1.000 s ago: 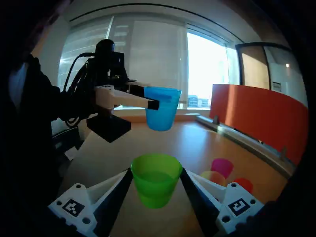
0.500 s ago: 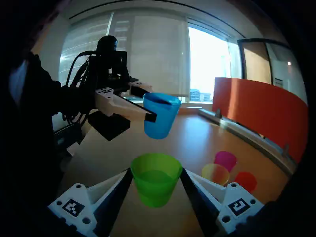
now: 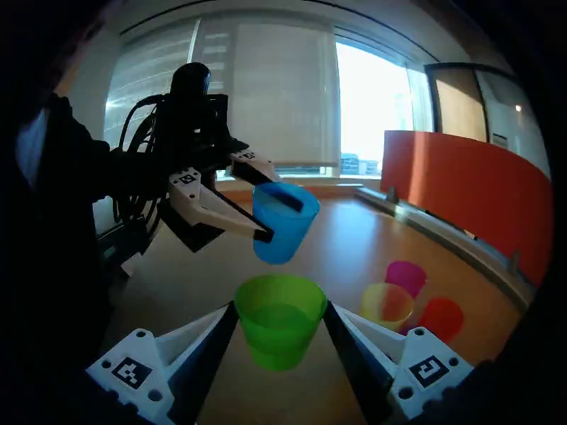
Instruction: Pour water
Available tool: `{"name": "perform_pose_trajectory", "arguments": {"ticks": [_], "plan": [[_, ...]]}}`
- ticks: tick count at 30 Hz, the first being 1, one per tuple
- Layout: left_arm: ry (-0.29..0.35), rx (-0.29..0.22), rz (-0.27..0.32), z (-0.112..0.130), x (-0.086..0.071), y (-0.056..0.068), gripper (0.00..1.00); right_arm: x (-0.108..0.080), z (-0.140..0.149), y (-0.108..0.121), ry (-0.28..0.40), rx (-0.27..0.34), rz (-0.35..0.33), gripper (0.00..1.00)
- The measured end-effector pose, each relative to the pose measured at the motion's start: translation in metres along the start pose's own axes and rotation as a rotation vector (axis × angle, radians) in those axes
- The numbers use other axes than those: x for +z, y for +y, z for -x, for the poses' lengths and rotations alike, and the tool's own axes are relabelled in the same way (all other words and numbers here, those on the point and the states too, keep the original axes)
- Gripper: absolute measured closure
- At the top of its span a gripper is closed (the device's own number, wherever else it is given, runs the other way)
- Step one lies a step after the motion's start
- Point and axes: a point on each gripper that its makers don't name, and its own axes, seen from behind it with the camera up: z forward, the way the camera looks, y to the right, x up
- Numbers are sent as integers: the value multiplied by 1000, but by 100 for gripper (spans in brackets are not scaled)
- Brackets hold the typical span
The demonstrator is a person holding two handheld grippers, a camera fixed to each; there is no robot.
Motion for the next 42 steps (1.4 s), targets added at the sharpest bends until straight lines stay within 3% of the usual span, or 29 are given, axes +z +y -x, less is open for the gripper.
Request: {"name": "perform_pose_trajectory", "arguments": {"ticks": [26,42], "plan": [[-159,72,54,49,11,9,16,2,25,1,-76,-3,-17,10],[-204,103,88,62,19,15,16,3,34,3,-119,-12,-30,10]]}}
